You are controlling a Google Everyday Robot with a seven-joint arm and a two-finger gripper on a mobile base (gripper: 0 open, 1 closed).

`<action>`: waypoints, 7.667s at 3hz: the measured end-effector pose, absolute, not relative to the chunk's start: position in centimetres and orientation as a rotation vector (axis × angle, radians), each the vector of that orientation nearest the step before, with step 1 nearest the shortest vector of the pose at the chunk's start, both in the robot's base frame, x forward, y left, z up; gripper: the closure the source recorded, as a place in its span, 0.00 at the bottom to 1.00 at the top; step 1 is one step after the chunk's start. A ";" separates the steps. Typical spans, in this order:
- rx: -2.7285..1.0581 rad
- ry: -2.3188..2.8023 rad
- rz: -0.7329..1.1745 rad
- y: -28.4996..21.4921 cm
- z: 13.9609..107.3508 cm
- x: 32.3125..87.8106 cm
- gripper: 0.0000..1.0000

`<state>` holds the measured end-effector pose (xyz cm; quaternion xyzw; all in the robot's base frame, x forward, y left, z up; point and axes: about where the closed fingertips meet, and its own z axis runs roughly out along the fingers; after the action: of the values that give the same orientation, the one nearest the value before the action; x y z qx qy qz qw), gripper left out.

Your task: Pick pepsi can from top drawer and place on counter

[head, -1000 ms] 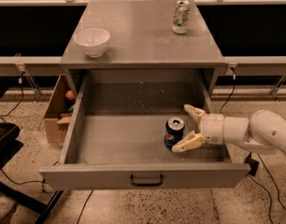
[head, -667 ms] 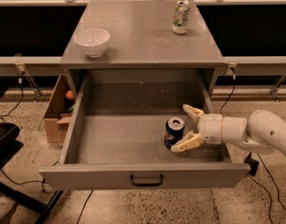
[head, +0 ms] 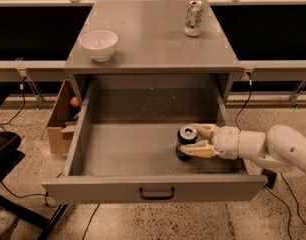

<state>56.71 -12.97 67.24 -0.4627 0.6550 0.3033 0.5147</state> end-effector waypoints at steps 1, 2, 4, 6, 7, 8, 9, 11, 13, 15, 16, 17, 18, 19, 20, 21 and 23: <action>-1.096 1.559 0.732 -12.7 67.2 56.7 0.61; -1.094 1.576 0.718 -11.8 68.5 56.9 0.85; -1.198 1.634 0.667 -7.2 84.3 58.5 1.00; -1.165 1.647 0.673 -2.0 98.3 65.5 1.00; -1.065 1.648 0.638 -0.5 103.2 70.8 1.00; -0.932 1.663 0.576 0.5 106.1 76.6 1.00; -0.855 1.703 0.468 1.5 105.8 82.7 1.00; -0.836 1.706 0.469 2.0 105.3 83.9 1.00; -0.660 1.737 0.400 3.7 103.2 91.8 1.00; -0.530 1.815 0.380 4.2 98.6 95.7 1.00; -0.476 1.849 0.385 4.2 95.9 97.0 1.00; -0.441 1.864 0.380 4.0 93.7 98.2 1.00; -0.398 1.870 0.375 3.5 91.4 99.4 1.00; -0.371 1.865 0.371 3.1 90.4 100.2 1.00; -0.371 1.865 0.371 3.1 90.4 100.2 0.82; -0.371 1.865 0.371 3.1 90.4 100.2 0.58; -0.371 1.865 0.371 3.1 90.4 100.2 0.13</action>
Offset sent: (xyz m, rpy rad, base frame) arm 0.0070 0.0205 0.0486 -0.0402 0.0003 -0.0543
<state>100.19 3.08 90.35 -0.1580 0.7933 0.1578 0.5664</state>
